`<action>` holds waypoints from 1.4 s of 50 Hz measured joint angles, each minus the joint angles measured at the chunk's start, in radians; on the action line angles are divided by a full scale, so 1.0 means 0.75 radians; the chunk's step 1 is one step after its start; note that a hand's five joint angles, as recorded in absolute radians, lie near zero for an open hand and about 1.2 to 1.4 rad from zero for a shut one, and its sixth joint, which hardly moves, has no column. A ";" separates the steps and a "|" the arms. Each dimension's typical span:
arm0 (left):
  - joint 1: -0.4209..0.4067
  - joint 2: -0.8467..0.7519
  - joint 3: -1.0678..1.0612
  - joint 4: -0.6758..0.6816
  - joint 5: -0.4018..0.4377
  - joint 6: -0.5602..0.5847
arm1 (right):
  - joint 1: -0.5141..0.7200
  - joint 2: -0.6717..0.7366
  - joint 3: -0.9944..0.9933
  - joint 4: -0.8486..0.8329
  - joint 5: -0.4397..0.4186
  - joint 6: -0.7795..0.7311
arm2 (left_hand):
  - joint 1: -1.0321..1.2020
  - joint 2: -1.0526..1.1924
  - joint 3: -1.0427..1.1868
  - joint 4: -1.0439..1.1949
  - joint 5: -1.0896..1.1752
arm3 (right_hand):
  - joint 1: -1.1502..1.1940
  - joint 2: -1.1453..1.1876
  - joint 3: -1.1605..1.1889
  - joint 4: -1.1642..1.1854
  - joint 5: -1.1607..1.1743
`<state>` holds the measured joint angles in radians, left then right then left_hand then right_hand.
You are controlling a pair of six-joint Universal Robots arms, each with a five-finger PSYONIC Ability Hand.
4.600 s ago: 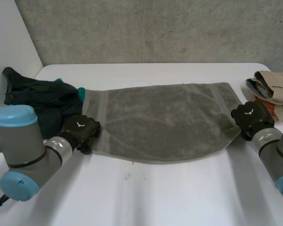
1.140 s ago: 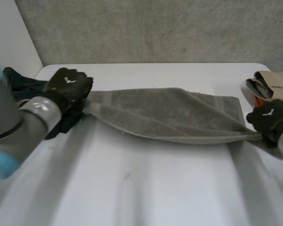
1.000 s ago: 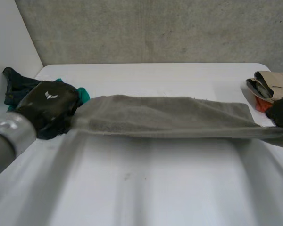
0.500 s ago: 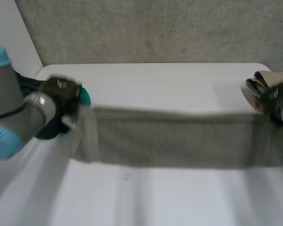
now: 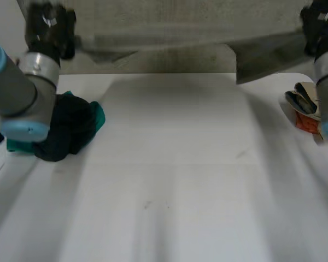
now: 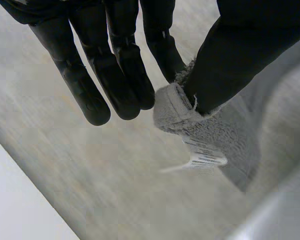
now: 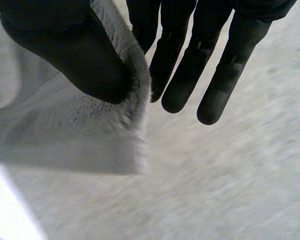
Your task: Fold the laundry.
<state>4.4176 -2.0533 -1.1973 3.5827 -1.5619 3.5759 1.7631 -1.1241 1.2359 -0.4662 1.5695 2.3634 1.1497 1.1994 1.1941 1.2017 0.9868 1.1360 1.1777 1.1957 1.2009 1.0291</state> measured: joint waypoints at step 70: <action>-0.119 -0.086 -0.174 -0.370 -0.109 0.099 | 0.000 0.258 0.143 0.295 0.091 -0.078 | -1.261 -1.322 -1.307 -1.329 -1.248 | -1.210 -1.278 -1.304 -1.310 -1.308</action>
<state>4.3284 -2.1176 -1.3275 3.3053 -1.6438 3.6501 1.7630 -0.9308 1.3430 -0.2452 1.6381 2.3048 0.2038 0.2083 0.2140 0.2045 0.0509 0.2285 0.2190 0.2178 0.2187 0.0483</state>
